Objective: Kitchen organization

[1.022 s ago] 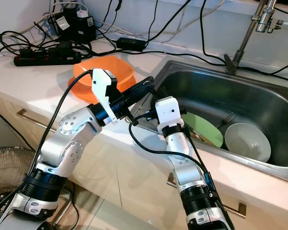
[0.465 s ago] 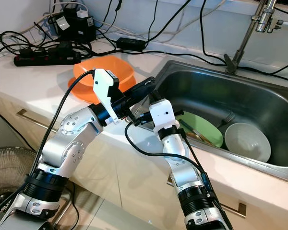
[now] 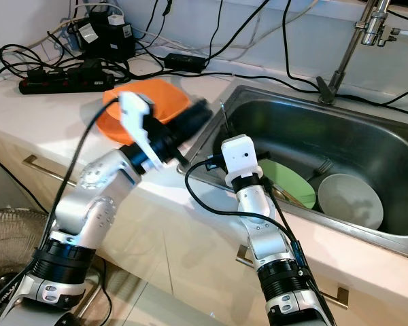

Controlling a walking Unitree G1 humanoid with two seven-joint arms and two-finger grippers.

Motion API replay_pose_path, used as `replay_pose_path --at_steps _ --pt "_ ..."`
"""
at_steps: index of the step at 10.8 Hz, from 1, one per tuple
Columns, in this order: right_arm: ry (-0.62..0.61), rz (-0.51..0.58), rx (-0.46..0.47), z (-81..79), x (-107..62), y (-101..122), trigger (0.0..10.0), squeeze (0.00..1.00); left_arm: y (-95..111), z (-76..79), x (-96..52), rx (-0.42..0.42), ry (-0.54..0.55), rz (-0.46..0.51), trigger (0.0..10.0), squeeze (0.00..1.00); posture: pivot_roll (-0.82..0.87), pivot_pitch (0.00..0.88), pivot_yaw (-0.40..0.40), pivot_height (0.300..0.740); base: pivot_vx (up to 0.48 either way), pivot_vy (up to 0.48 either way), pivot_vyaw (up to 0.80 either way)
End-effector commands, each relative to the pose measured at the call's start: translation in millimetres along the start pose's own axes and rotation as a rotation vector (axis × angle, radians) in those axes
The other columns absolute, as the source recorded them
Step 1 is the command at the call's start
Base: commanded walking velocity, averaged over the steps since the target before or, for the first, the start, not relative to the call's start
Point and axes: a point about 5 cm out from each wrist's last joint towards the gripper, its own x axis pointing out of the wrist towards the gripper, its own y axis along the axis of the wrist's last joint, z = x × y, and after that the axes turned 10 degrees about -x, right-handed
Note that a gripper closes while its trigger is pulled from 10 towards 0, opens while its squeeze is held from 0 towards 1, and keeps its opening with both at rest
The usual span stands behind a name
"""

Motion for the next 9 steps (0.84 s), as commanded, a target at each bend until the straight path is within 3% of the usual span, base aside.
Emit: replay_pose_path --at_steps 1,2,3,6,7,9 --pt "-0.012 -0.002 0.002 1.9 2.1 0.3 0.0 0.00 9.7 1.7 1.3 -0.028 0.000 0.044 10.0 1.00 0.20 0.007 0.008 0.740 0.000 0.000 0.00" --pt "-0.010 -0.003 0.003 1.5 1.7 0.0 0.0 0.00 13.7 1.8 1.2 -0.055 0.001 0.076 10.0 0.33 0.20 0.005 0.009 0.740 0.000 0.000 0.00" --pt "-0.007 -0.007 0.003 0.8 1.3 -1.0 0.0 0.00 16.6 0.0 0.5 -0.073 0.016 0.100 10.0 0.00 0.20 0.000 0.007 0.740 0.000 0.000 0.00" --pt "-0.051 -0.092 -0.037 16.6 4.9 -14.4 0.0 0.00 6.8 -8.4 -10.8 -0.022 0.090 0.050 10.0 0.00 0.20 0.000 0.005 0.740 0.000 0.000 0.00" --pt "-0.100 -0.130 -0.044 29.9 8.4 -19.1 10.0 0.00 -1.0 -11.2 -15.9 -0.004 0.120 0.018 10.0 0.00 0.20 0.000 0.004 0.740 0.000 0.000 0.00" --pt "-0.183 -0.166 -0.057 59.7 20.5 -21.2 10.0 0.00 -20.9 -13.5 -26.0 0.017 0.147 -0.062 10.0 0.00 0.20 0.000 0.001 0.740 0.000 0.000 0.00"
